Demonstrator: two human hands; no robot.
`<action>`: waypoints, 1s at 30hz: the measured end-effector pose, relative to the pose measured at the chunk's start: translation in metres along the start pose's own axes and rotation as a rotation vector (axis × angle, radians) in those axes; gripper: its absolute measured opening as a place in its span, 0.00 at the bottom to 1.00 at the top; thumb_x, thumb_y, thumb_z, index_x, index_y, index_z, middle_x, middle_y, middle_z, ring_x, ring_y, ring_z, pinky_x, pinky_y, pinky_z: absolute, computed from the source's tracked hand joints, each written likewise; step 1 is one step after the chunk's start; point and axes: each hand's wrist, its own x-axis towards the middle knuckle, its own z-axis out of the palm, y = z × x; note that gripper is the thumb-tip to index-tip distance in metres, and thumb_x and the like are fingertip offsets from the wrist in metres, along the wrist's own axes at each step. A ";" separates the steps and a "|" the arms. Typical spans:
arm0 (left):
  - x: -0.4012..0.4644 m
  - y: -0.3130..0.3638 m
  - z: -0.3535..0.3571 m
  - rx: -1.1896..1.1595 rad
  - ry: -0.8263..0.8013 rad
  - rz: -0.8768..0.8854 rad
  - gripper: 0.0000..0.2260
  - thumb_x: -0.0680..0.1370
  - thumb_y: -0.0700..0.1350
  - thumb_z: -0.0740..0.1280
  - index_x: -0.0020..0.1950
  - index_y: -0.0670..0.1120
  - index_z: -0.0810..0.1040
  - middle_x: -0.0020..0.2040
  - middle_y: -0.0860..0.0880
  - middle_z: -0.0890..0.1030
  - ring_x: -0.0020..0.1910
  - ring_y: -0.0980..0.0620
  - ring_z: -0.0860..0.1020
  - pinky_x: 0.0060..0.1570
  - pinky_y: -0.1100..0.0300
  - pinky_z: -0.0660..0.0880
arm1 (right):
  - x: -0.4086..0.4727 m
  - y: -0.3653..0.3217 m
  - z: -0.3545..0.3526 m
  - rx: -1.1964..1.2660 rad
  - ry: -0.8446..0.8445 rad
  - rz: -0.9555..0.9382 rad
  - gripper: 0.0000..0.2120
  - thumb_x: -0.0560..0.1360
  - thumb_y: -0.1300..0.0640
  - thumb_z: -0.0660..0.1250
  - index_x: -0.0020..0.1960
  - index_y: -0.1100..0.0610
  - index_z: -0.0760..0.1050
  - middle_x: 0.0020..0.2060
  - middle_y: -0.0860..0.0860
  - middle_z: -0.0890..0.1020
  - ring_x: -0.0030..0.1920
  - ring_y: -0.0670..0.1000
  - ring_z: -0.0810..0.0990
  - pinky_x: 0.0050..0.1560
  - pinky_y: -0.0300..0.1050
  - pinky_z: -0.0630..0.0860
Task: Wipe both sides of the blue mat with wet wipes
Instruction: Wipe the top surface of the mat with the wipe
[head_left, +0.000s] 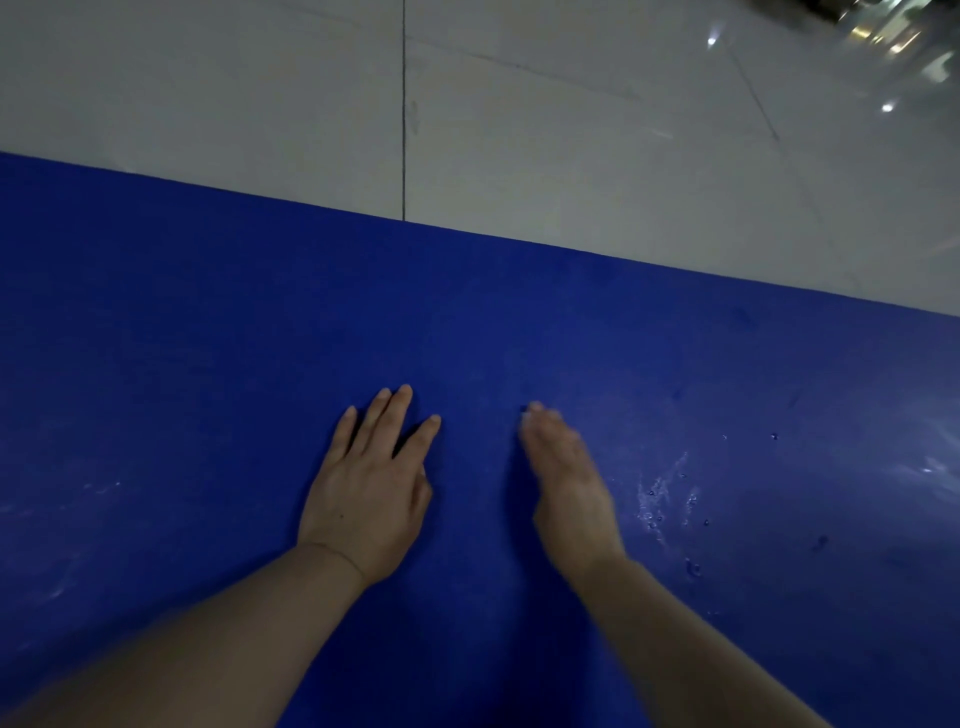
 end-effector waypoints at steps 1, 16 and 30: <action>0.000 0.000 0.001 -0.002 0.004 -0.003 0.22 0.76 0.46 0.59 0.71 0.46 0.71 0.74 0.41 0.65 0.74 0.43 0.64 0.72 0.44 0.59 | 0.002 0.018 -0.011 -0.017 0.064 0.134 0.40 0.61 0.81 0.53 0.71 0.62 0.66 0.71 0.55 0.67 0.71 0.54 0.64 0.73 0.41 0.51; 0.000 0.001 -0.003 -0.017 -0.041 -0.018 0.23 0.79 0.47 0.54 0.74 0.46 0.68 0.77 0.42 0.61 0.76 0.45 0.58 0.74 0.48 0.50 | -0.017 0.019 -0.015 -0.014 0.041 0.213 0.43 0.60 0.83 0.54 0.73 0.60 0.63 0.72 0.48 0.60 0.73 0.46 0.57 0.73 0.46 0.58; -0.041 0.022 0.000 -0.042 -0.056 0.098 0.23 0.77 0.47 0.51 0.69 0.44 0.73 0.75 0.41 0.64 0.74 0.45 0.61 0.72 0.48 0.50 | -0.013 0.016 -0.019 -0.006 -0.044 0.446 0.36 0.73 0.76 0.52 0.77 0.57 0.48 0.77 0.46 0.46 0.74 0.42 0.41 0.74 0.38 0.41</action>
